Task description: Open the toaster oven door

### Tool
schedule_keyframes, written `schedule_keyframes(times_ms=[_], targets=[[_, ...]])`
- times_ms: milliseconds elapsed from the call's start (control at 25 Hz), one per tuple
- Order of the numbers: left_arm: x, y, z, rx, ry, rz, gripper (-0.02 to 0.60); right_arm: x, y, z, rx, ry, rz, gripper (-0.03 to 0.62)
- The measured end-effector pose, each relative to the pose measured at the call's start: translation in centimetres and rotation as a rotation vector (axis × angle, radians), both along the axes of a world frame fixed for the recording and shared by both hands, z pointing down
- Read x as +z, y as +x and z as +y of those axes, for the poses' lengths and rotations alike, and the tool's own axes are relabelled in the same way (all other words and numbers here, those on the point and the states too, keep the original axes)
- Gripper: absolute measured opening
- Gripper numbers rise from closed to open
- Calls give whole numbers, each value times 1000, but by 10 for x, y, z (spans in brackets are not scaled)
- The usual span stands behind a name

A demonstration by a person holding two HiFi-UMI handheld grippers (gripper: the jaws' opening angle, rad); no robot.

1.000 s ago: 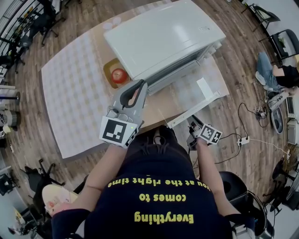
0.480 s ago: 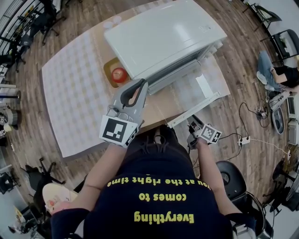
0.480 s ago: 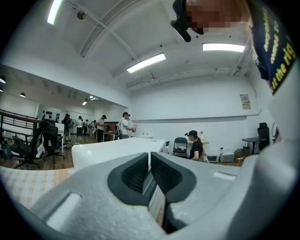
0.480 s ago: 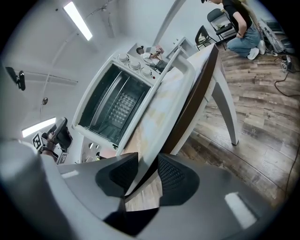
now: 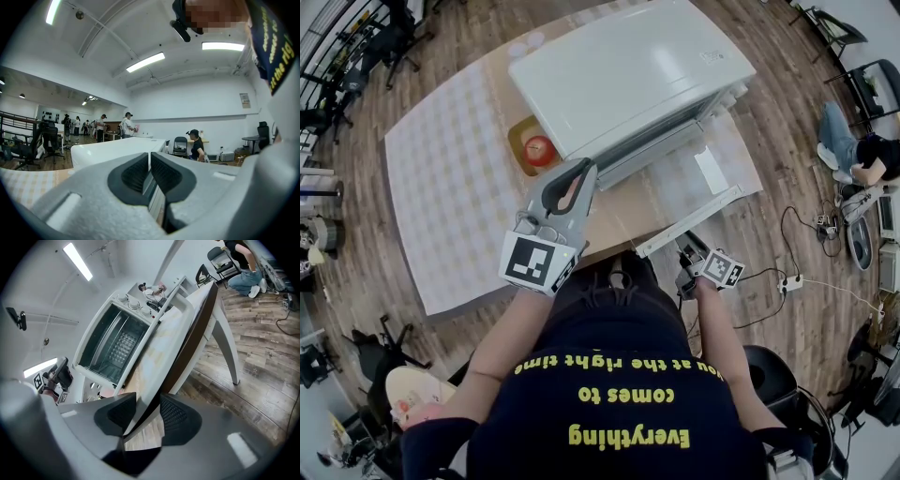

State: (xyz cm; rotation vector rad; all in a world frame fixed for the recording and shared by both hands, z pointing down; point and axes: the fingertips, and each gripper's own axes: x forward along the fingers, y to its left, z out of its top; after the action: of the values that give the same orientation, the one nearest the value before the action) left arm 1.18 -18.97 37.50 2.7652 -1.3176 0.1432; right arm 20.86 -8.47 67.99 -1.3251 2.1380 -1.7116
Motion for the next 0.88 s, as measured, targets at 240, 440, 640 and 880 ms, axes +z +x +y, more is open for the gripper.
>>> schedule_keyframes(times_ms=[240, 440, 640, 880], targets=[[1, 0, -2, -5, -2, -1, 17, -2, -1, 0, 3, -12, -18, 158], [1, 1, -4, -6, -2, 1, 17, -2, -1, 2, 17, -28, -87, 164], [2, 1, -7, -8, -2, 1, 17, -2, 0, 2, 17, -41, -72, 156], [2, 0, -10, -10, -6, 2, 17, -9, -7, 3, -19, -14, -117, 175]])
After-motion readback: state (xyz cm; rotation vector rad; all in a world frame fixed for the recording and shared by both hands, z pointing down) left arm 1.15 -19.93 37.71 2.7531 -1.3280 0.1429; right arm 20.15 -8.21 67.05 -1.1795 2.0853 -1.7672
